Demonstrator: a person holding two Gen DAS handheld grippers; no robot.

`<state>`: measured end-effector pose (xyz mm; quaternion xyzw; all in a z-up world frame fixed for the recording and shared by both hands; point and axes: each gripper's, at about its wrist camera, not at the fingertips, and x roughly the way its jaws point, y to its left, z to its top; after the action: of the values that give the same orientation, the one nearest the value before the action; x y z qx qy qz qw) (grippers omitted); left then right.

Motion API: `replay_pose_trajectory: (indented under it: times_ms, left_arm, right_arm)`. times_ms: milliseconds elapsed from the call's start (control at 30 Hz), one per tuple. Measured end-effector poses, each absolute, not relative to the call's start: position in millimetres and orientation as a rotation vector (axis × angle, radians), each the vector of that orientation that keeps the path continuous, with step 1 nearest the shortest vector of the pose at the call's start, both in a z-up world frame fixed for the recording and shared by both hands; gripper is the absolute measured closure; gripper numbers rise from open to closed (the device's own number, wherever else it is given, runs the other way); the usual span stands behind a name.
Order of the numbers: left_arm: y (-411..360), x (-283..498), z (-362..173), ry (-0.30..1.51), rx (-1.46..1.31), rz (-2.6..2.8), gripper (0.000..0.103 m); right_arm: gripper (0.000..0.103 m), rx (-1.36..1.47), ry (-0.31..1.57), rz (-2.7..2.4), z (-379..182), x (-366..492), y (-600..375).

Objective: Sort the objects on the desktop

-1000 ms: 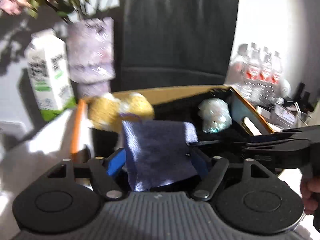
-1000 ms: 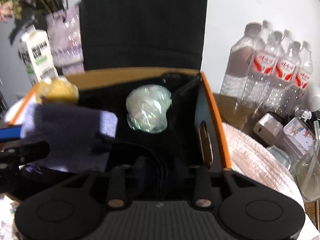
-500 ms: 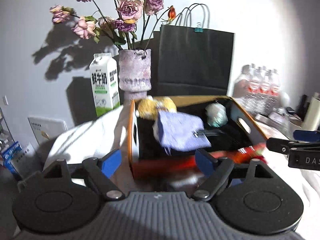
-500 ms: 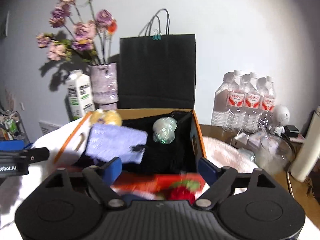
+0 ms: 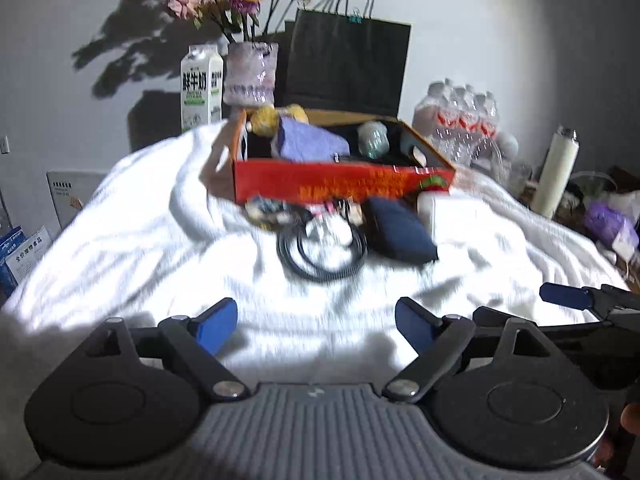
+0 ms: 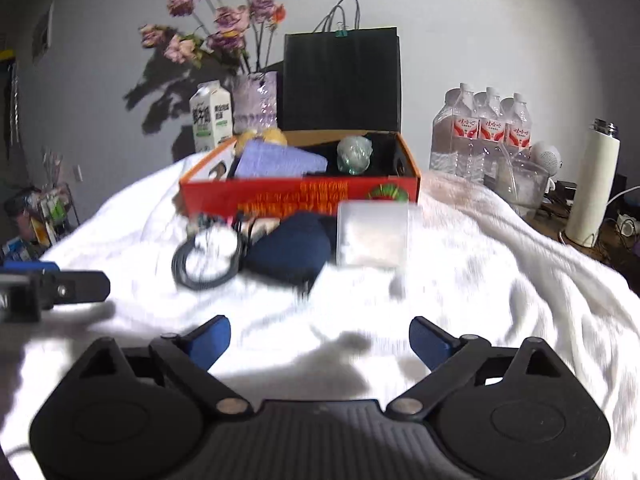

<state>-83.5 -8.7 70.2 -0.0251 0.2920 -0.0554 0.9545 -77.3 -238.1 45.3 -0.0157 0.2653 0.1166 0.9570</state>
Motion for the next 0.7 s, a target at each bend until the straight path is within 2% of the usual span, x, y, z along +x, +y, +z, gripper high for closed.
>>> replay_pose_trajectory:
  times_ms: [267, 367, 700]
  left_arm:
    - [-25.3, -106.4, 46.8, 0.578, 0.003, -0.136, 0.014]
    - [-28.4, -107.2, 44.0, 0.568, -0.001, -0.134, 0.009]
    - [-31.6, -97.2, 37.2, 0.591, -0.019, -0.128, 0.009]
  right_arm:
    - [0.007, -0.065, 0.552, 0.22, 24.3, -94.8, -243.6]
    - [0.007, -0.062, 0.56, 0.225, 20.6, -94.2, -245.5]
    - [0.007, -0.018, 0.578, 0.224, 17.1, -90.1, -250.8]
